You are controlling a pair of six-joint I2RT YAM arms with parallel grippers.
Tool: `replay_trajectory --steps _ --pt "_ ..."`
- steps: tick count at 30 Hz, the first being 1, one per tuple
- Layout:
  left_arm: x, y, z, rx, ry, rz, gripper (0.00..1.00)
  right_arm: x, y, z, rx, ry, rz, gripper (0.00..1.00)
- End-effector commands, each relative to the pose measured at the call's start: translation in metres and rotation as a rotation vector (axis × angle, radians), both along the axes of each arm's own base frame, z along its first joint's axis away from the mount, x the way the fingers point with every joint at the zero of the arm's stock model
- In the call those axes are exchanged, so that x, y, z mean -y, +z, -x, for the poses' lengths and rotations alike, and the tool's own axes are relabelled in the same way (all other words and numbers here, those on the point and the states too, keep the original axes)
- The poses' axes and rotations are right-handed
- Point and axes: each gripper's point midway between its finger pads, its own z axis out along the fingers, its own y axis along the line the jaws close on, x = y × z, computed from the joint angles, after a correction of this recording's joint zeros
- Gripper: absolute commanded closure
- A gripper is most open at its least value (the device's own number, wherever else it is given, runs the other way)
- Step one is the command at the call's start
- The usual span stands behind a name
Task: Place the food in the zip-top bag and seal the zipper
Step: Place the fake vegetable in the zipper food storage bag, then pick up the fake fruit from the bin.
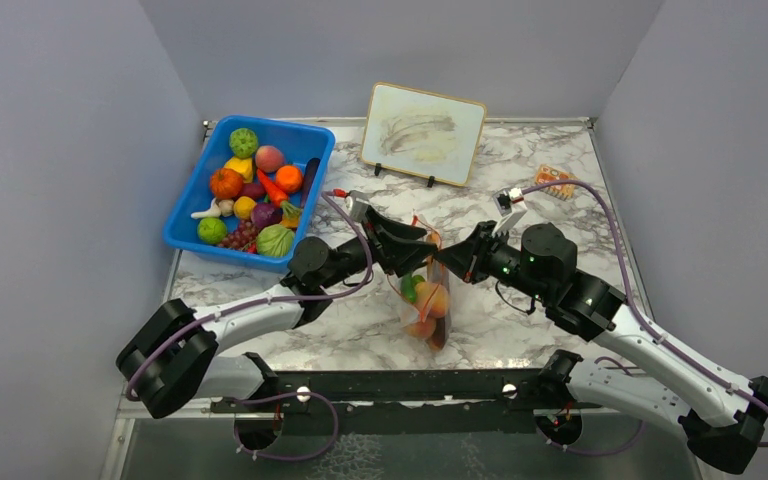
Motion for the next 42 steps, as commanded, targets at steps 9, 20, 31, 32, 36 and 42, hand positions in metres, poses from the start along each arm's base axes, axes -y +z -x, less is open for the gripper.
replay_trajectory --steps 9,20,31,32,36,42 --pt "-0.048 0.014 -0.048 0.088 0.379 -0.389 0.28 0.016 0.025 -0.003 0.090 -0.048 0.006 0.99" --pt "-0.148 0.011 -0.109 0.035 0.813 -0.821 0.29 0.018 0.031 -0.002 0.119 -0.049 0.008 0.99" --pt "-0.254 -0.031 -0.168 -0.125 1.039 -1.092 0.23 0.021 0.032 0.000 0.120 -0.050 0.003 0.99" --pt "-0.263 -0.033 -0.173 -0.138 1.055 -1.113 0.23 0.021 0.033 0.000 0.121 -0.049 0.001 0.99" --pt "-0.294 -0.039 -0.197 -0.163 1.121 -1.202 0.21 0.021 0.035 0.000 0.121 -0.050 -0.005 0.99" --pt "-0.341 -0.060 -0.233 -0.174 1.217 -1.399 0.23 0.022 0.037 0.001 0.114 -0.054 -0.009 0.99"
